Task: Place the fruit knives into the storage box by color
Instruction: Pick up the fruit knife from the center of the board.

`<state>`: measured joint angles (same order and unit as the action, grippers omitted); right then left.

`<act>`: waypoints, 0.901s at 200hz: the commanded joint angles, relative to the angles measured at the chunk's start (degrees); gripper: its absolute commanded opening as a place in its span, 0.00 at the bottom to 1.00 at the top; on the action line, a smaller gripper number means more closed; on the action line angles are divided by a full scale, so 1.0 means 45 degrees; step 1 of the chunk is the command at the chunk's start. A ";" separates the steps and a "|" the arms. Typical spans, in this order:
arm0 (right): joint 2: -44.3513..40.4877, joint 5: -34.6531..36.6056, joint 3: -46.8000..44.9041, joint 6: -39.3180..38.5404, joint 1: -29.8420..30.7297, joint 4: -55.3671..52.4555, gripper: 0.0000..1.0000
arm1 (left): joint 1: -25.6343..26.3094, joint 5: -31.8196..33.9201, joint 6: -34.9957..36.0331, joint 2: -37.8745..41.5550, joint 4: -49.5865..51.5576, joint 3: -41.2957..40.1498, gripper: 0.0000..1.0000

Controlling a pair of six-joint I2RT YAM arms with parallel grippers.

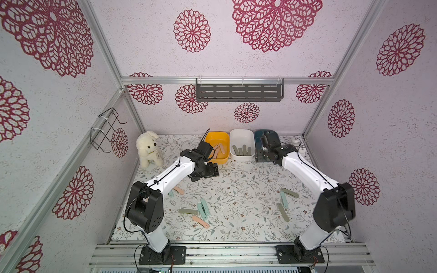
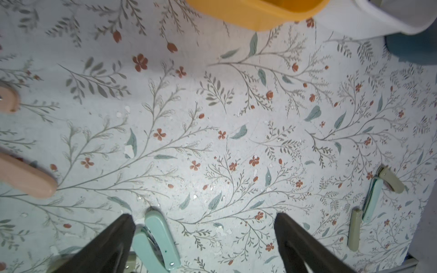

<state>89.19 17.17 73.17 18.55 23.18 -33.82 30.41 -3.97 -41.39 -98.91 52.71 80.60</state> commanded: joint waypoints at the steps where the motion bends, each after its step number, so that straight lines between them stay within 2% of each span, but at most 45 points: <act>1: -0.1694 0.0282 -0.3220 0.1971 -0.0386 -0.0001 0.76 | 0.0719 -0.0170 -0.0121 -0.0021 -0.0072 0.0032 0.97; 23: -0.3260 -0.0259 -0.5879 0.2512 -0.1132 0.0660 0.72 | 0.1135 -0.0296 0.0050 -0.0557 -0.0047 0.0356 0.97; 54: -0.4006 -0.0526 -0.7459 0.2713 -0.2436 0.1053 0.67 | 0.1191 -0.0592 0.0465 -0.1241 -0.0171 0.0813 0.97; 77: -0.3708 -0.1102 -0.7710 0.3038 -0.2847 0.1233 0.67 | 0.1133 -0.0743 0.0882 -0.1804 -0.0044 0.1347 0.97; 99: -0.3253 -0.1535 -0.8042 0.3155 -0.3042 0.1580 0.62 | 0.1006 -0.0979 0.1080 -0.2078 -0.0089 0.1581 0.97; 180: -0.1713 -0.1945 -0.8183 0.2918 -0.3042 0.2993 0.45 | 0.0611 -0.1385 0.1100 -0.1815 -0.0660 0.0864 0.97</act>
<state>79.15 9.32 35.92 31.59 9.78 -22.61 33.91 -9.72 -37.01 -108.01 51.07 85.65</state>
